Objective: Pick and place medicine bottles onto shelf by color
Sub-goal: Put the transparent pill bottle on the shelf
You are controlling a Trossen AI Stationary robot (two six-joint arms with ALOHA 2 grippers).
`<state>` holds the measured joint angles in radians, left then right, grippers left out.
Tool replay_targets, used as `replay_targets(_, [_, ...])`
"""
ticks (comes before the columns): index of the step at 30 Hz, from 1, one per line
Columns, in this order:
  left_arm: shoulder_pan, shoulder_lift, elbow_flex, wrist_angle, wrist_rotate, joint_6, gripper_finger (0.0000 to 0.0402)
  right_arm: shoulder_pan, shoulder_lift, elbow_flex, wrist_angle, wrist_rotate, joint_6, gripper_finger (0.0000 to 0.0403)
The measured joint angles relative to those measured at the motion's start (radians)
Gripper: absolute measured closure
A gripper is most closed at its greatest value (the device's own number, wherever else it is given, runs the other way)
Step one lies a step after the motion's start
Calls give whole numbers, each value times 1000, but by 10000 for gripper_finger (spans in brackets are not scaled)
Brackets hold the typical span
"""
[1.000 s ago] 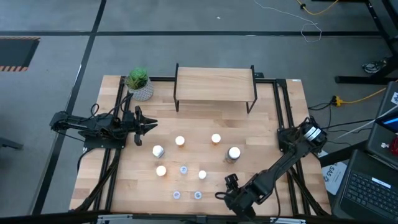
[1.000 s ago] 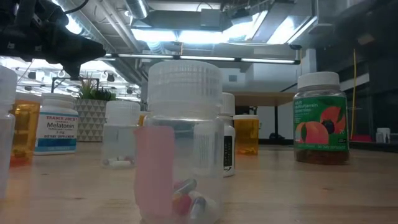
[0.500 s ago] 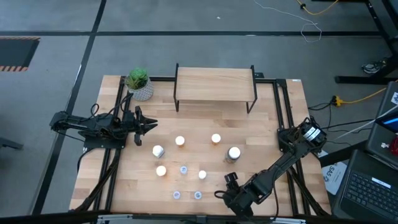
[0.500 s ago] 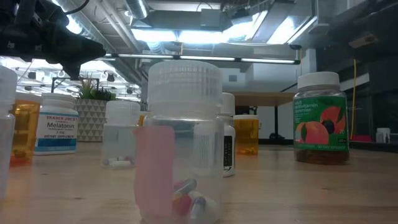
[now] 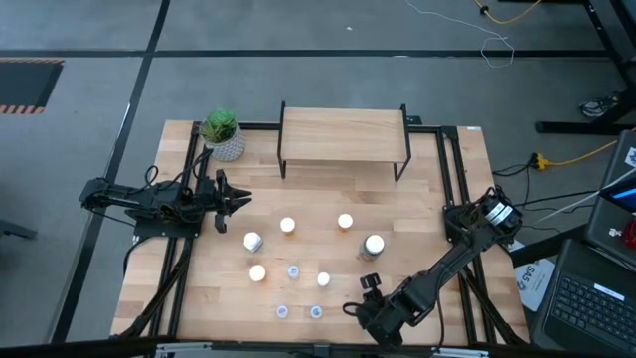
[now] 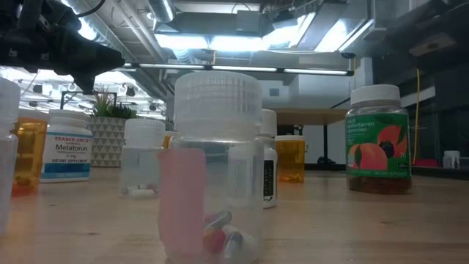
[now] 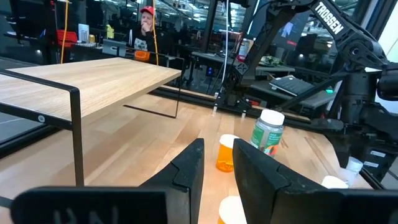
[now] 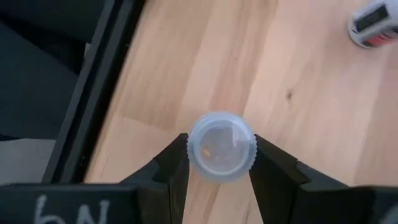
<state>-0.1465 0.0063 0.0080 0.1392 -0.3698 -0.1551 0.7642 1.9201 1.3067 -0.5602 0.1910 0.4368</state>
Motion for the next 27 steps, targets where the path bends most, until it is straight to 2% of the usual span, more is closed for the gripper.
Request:
replay_targets(3, [0, 0, 0, 0, 0, 0, 321, -15, -23, 12, -61, 28, 32, 263])
replay_targets(7, [0, 0, 0, 0, 0, 0, 321, -31, -47, 101, -216, 69, 54, 263])
replay_targets(15, [0, 0, 0, 1, 0, 0, 321, -29, -52, 424, -558, 126, -65, 263])
replay_targets(17, [0, 0, 0, 0, 0, 0, 321, -30, -52, 521, -673, 184, -78, 263])
replay_targets(21, [0, 0, 0, 0, 0, 0, 321, -43, -53, 692, -881, 364, -102, 263])
replay_targets(25, [0, 0, 0, 0, 0, 0, 321, -94, -53, 842, -1007, 563, -102, 263])
replay_targets(27, [0, 0, 0, 0, 0, 0, 321, -133, -53, 901, -1011, 640, -111, 263])
